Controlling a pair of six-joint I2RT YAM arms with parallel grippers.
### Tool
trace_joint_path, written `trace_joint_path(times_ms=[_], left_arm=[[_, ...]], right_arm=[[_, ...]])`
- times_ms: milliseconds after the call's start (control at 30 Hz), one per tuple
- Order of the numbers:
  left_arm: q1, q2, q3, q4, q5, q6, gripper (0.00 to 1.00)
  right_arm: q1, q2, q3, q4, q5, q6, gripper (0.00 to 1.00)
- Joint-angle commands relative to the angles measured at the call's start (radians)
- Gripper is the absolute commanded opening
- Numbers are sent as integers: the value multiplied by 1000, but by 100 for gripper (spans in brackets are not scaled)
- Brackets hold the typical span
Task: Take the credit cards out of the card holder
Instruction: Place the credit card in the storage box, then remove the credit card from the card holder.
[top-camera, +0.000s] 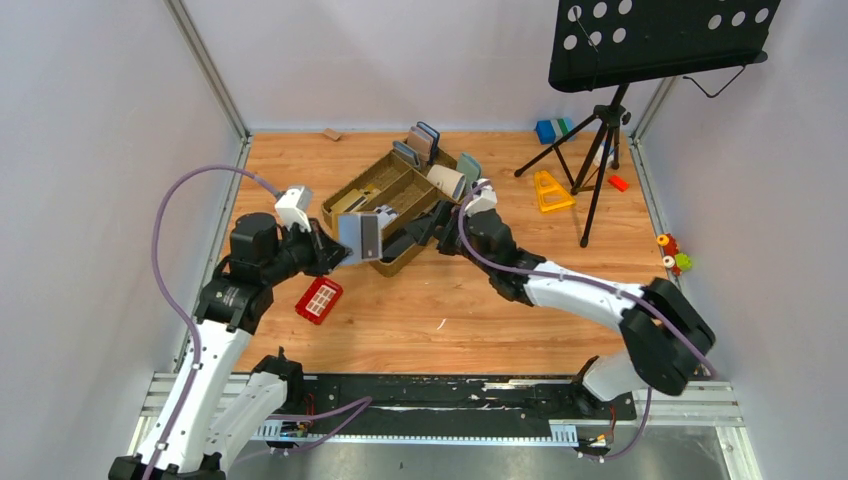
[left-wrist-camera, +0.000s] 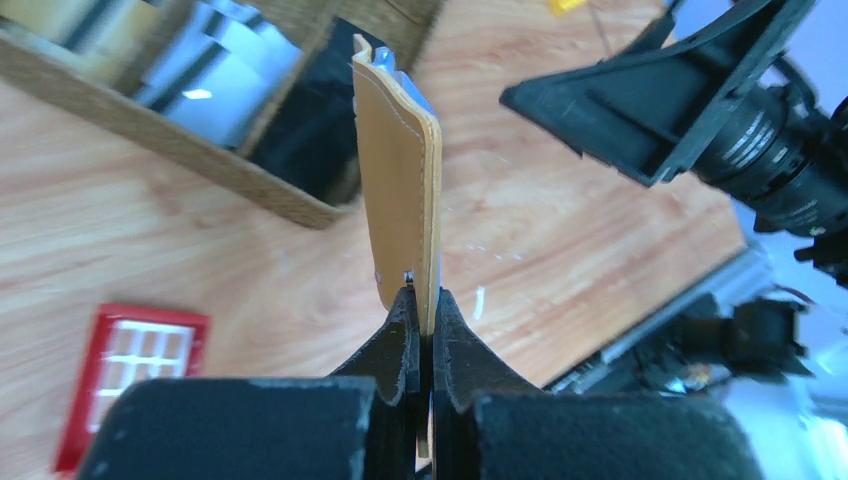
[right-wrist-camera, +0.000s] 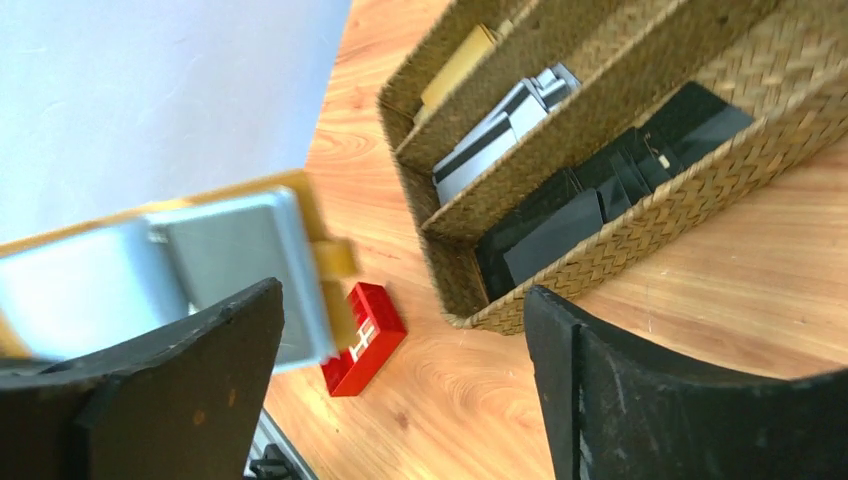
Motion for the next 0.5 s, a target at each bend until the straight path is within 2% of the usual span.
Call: trace_joint_path(times_ms=[0,33,100,200,333,467], left_arm=[[4,-13,-106,230,275,-129,0],[4,-19,-134,282,305,-164,0],[4,-33,-188,379,355,-236,0],[4,-47,-279,574,438,-374,0],[4,-67,-370,795,516,-540,0],[4,-99,-426,935,549,-651,0]], right_arm=[[-8,-152,-40,-102,-56,-194,98],[-13,-183,-56,-116,-98,-223,100],[-43,-233,-81,-121,-309,-261,100],[-85,-322,-172,-27,-495,-242,100],[-97,-395,-260,34,-579,-198,100],[-100,-410,-316,101,-613,-119,100]])
